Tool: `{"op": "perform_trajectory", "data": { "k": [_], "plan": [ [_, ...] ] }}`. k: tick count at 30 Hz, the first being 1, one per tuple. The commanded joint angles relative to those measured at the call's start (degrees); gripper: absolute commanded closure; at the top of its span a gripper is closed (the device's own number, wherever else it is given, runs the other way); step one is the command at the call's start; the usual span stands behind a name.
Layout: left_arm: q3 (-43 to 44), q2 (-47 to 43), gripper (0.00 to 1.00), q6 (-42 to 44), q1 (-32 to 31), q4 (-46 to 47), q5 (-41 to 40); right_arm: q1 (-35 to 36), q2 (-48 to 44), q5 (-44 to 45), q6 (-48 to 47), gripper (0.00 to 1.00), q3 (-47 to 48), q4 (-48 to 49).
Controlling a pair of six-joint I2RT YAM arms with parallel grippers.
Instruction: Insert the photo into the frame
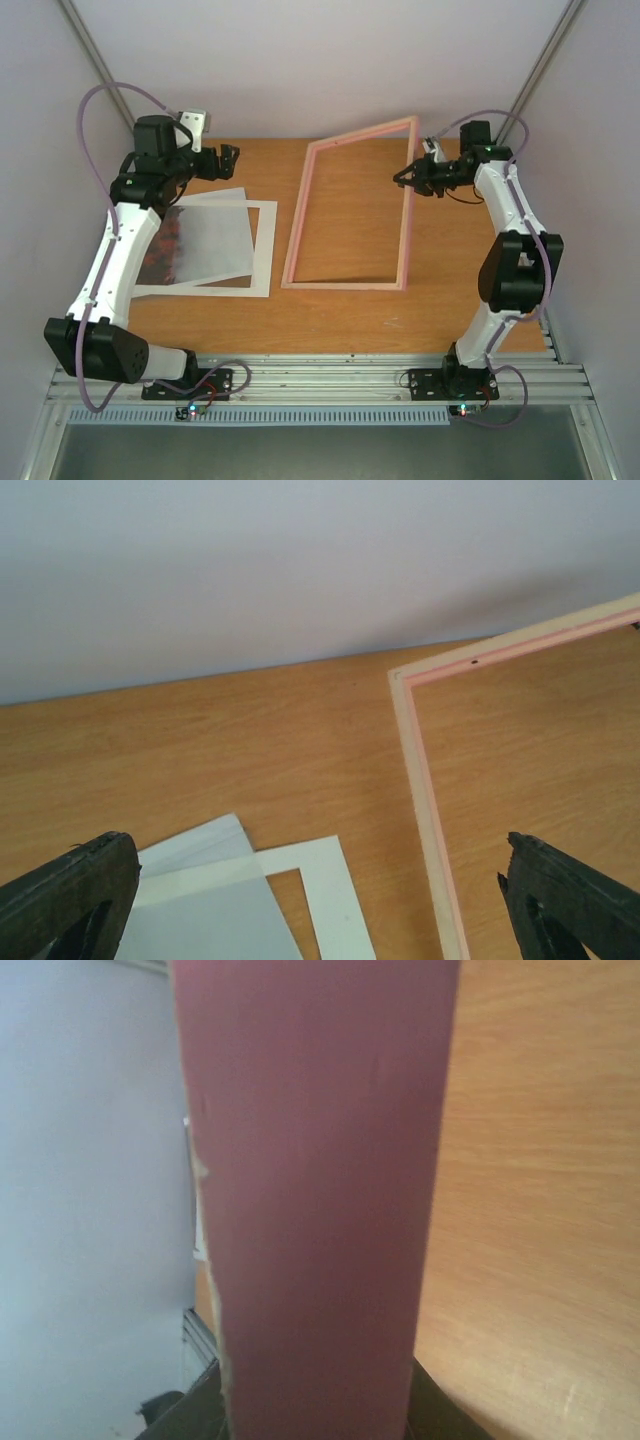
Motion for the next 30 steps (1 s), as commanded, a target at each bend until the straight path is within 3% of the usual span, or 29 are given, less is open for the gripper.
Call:
{"op": "perform_trajectory", "data": {
  "k": [1, 11, 15, 20, 30],
  "plan": [
    [-0.9, 0.6, 0.01, 1.7, 0.3, -3.5, -2.3, -3.8, 4.1, -6.4, 1.2, 0.99, -0.2, 3.5],
    [-3.6, 4.6, 0.0, 2.9, 0.3, -7.5, -3.5, -6.2, 24.4, -11.4, -22.8, 0.99, 10.8, -14.3],
    [-4.3, 6.2, 0.01, 5.1, 0.3, -9.1, -3.1, -6.9, 28.6, -11.8, -22.8, 0.99, 11.6, -13.4],
    [-3.1, 9.0, 0.01, 7.7, 0.3, -11.3, -1.5, -7.7, 29.4, -12.1, -18.4, 0.99, 6.4, -5.0],
    [-1.9, 13.3, 0.01, 10.5, 0.3, -12.0, -3.9, -8.1, 35.7, -11.5, -30.8, 0.99, 6.6, -13.0]
  ]
}}
